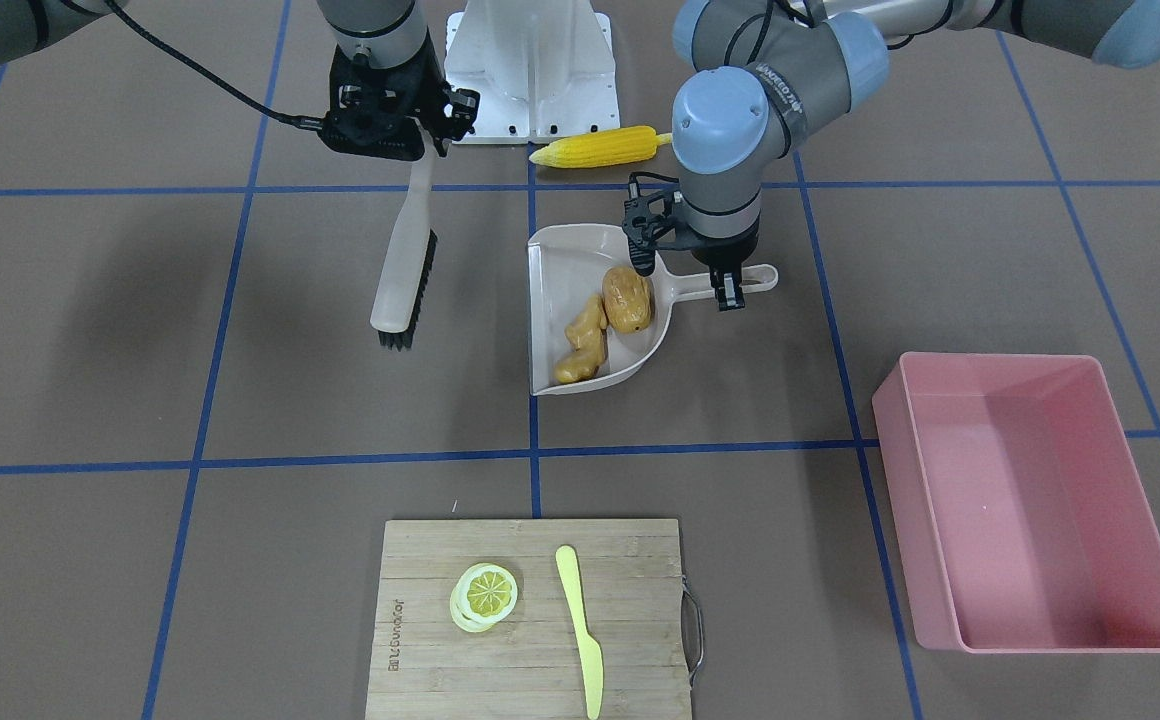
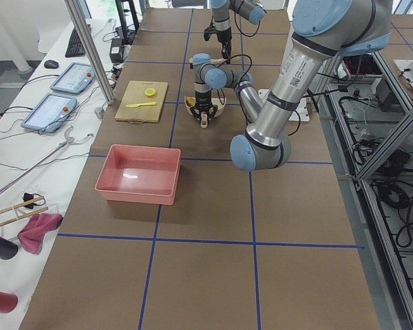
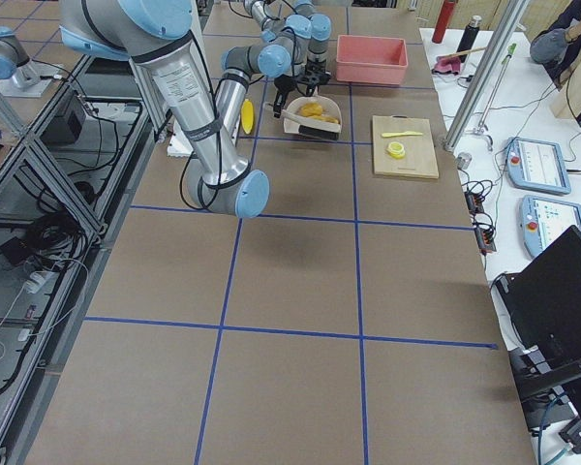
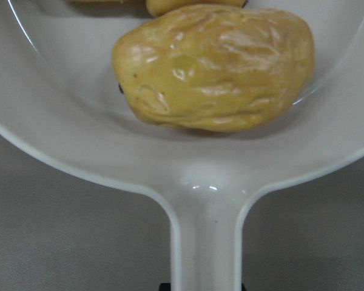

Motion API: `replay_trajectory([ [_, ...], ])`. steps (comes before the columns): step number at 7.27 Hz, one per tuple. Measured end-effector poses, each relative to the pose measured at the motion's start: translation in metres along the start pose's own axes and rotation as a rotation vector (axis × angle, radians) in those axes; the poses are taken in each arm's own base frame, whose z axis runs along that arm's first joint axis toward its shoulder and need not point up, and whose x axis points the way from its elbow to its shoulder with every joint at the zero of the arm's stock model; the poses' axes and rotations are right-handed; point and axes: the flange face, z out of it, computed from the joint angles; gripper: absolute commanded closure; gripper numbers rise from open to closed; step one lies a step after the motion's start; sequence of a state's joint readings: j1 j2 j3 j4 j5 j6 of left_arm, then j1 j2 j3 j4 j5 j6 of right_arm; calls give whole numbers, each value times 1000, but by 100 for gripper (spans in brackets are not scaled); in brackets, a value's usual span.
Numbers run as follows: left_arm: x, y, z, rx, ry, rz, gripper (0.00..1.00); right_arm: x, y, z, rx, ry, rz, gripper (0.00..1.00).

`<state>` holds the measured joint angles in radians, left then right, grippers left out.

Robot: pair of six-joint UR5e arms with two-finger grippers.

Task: Sweep and dump trash into bin
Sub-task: 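Carry the dustpan toward the pink bin with left gripper while right withdraws brush, then lift the white brush and swing it over the table center with the right gripper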

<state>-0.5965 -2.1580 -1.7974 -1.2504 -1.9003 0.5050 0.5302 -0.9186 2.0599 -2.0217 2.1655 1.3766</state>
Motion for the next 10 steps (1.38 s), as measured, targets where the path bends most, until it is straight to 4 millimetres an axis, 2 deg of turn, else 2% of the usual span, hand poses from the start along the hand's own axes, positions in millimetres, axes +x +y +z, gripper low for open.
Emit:
replay_trajectory([
  [2, 21, 36, -18, 44, -15, -18, 100, -7, 23, 4, -40, -34, -5, 100],
  [5, 57, 105, -30, 50, -22, -34, 100, -20, 45, 4, -64, -70, -42, 100],
  [8, 86, 151, -33, 37, -1, -82, 100, -16, 80, 3, -88, -108, -248, 100],
  [9, 93, 161, -34, 37, 11, -121, 100, -10, 78, 6, -65, -103, -376, 100],
  [10, 98, 168, -34, 37, 17, -156, 100, -1, 64, 10, -13, -80, -538, 100],
])
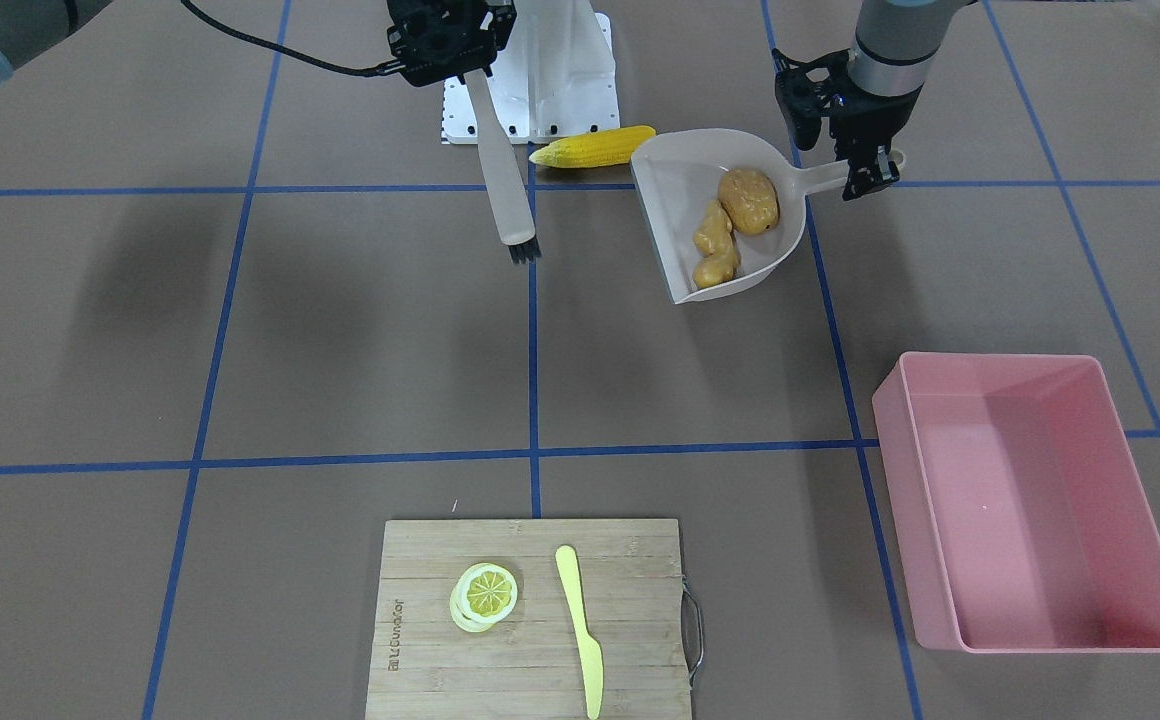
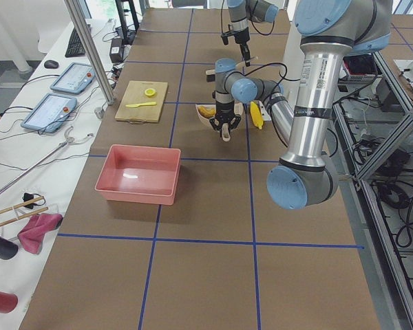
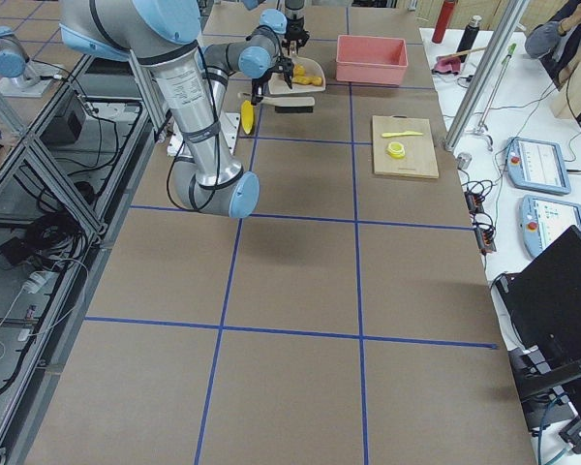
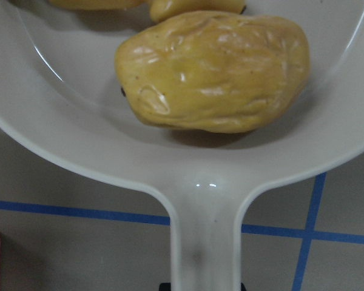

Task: Sweep and dump trash into bin
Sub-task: 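Lift the white brush and swing it over the table center with the right gripper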

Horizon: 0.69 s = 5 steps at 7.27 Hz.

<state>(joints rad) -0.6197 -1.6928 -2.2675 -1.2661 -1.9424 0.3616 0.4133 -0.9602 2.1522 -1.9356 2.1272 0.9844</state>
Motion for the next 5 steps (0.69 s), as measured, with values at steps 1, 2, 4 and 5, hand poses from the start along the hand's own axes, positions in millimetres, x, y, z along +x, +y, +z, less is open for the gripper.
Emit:
replay_trajectory([
  [1, 3, 8, 1, 2, 8, -27, 100, 17, -11, -1, 40, 46, -178, 100],
  [2, 7, 18, 5, -1, 23, -51, 100, 33, -24, -7, 73, 96, -362, 100],
  [4, 12, 33, 12, -15, 41, -67, 100, 56, -40, -17, 89, 169, -703, 100],
  [5, 14, 37, 15, -13, 43, -68, 100, 63, -42, -15, 77, 201, -844, 100],
])
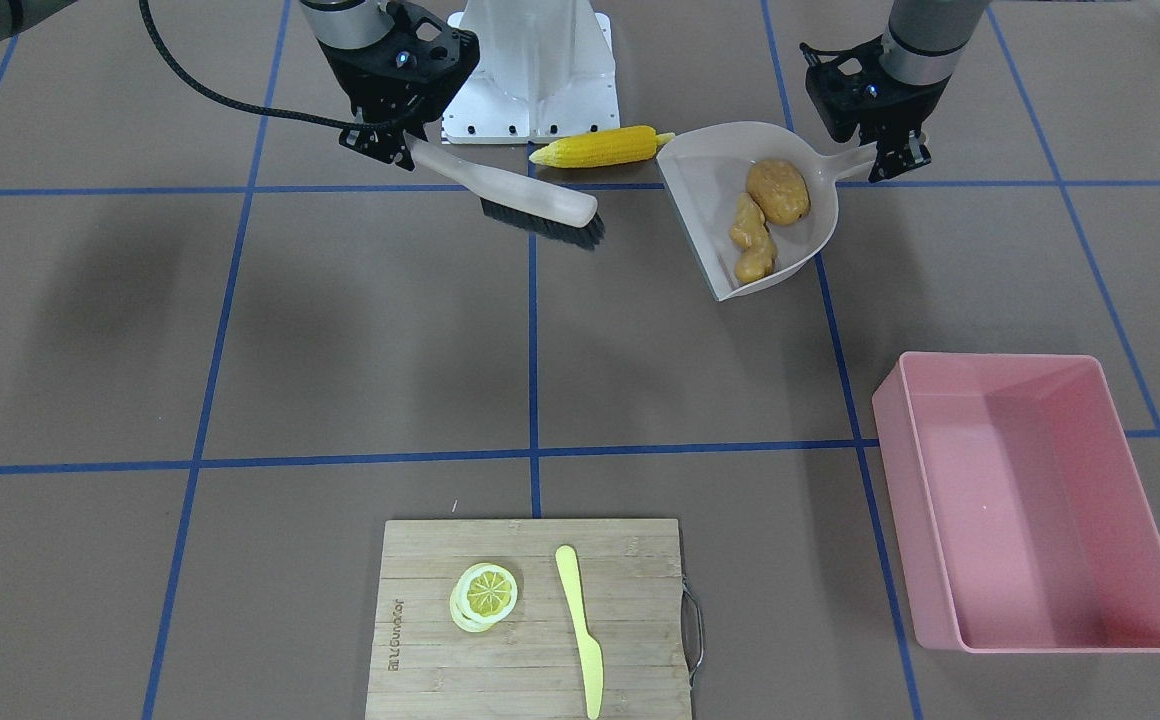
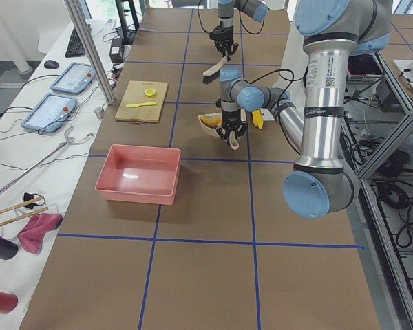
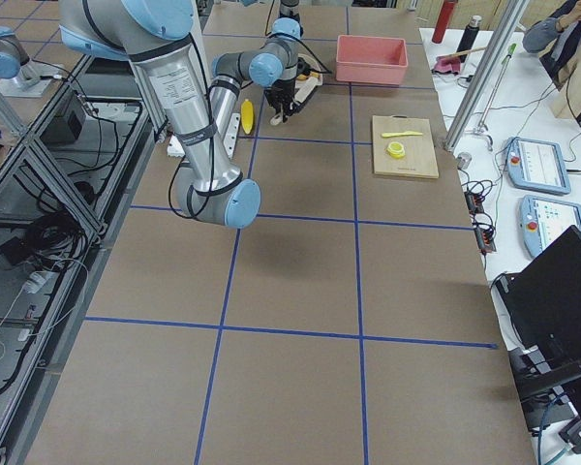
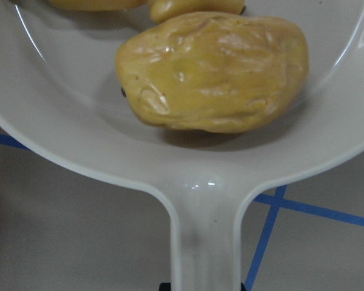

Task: Sweep and dump trash into bin
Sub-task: 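Lift the white brush and swing it over the table center with the right gripper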

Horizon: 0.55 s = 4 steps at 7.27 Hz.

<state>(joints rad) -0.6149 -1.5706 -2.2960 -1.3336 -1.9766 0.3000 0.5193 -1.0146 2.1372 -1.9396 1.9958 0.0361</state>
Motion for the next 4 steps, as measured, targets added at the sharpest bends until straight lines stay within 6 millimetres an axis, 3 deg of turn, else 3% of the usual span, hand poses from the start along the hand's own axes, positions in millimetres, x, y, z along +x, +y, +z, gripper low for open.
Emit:
replay_trajectory([
  [1, 0, 1, 1, 4, 0, -3, 100, 1, -1, 6, -10, 27, -94, 100],
  [4, 4, 9, 6, 16, 10, -15, 100, 11, -31, 23, -50, 72, -375, 100],
])
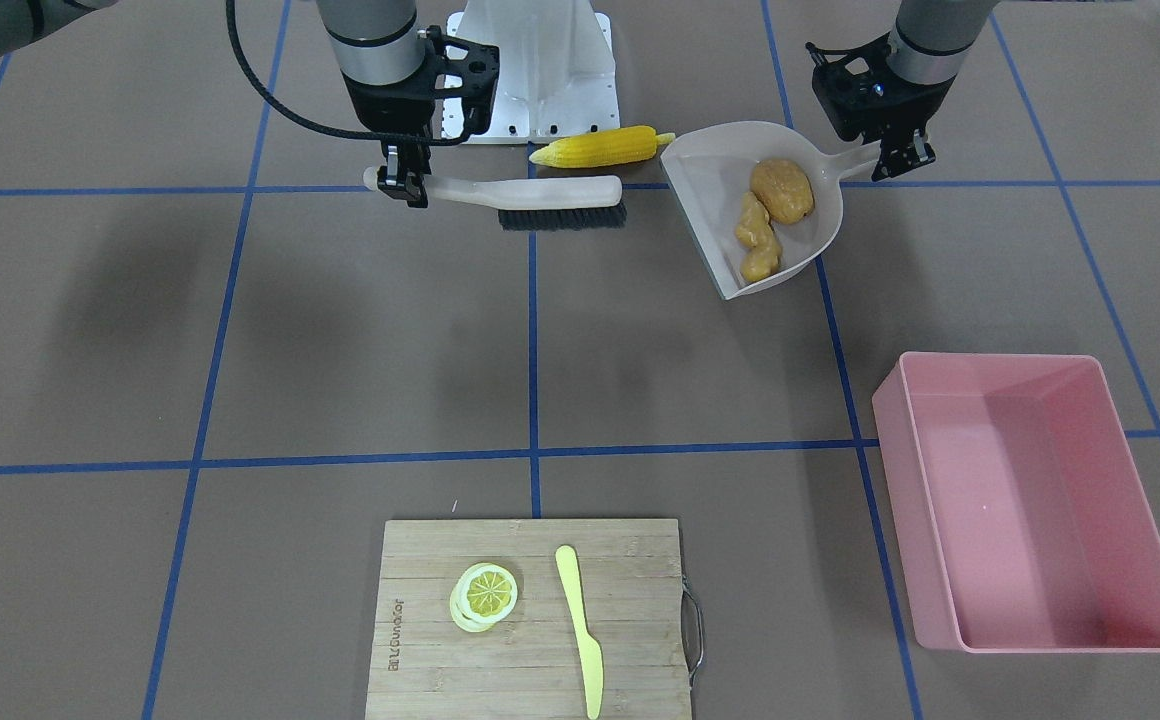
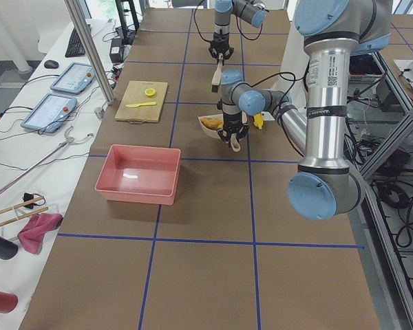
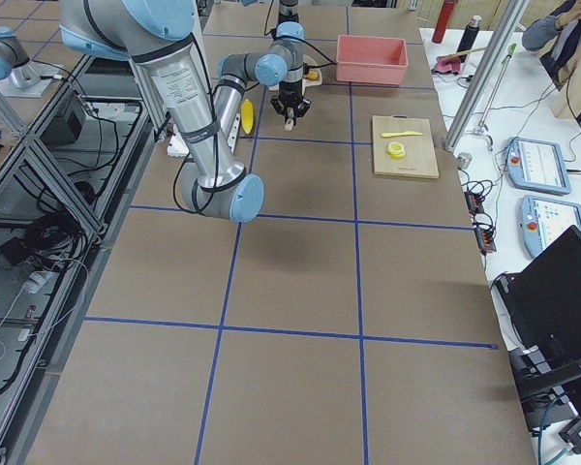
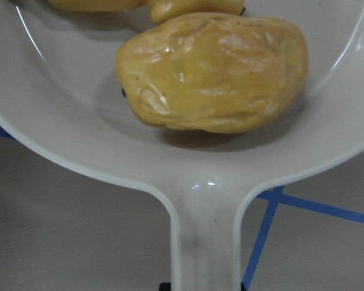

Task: Sweep and dump trash into bin
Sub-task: 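Lift the white brush and swing it over the table center with the right gripper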

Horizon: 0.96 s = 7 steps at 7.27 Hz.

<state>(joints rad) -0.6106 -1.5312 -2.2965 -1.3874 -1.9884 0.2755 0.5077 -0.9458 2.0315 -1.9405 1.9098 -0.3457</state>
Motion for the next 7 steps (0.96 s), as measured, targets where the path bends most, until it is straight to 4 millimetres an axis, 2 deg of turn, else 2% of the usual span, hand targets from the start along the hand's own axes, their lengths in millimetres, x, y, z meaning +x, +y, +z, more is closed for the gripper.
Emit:
replay_trajectory([
  [2, 4, 9, 7, 18, 3, 5, 100, -1, -10, 2, -10, -6, -242, 100],
  [4, 18, 11, 17, 37, 19, -8, 100, -5, -20, -6, -47, -21, -419, 100],
  [6, 34, 15, 28, 46, 40, -18, 100, -25, -37, -4, -104, -52, -562, 100],
  [7, 39, 20, 31, 48, 47, -16, 100, -45, -47, 5, -116, -71, -632, 100],
])
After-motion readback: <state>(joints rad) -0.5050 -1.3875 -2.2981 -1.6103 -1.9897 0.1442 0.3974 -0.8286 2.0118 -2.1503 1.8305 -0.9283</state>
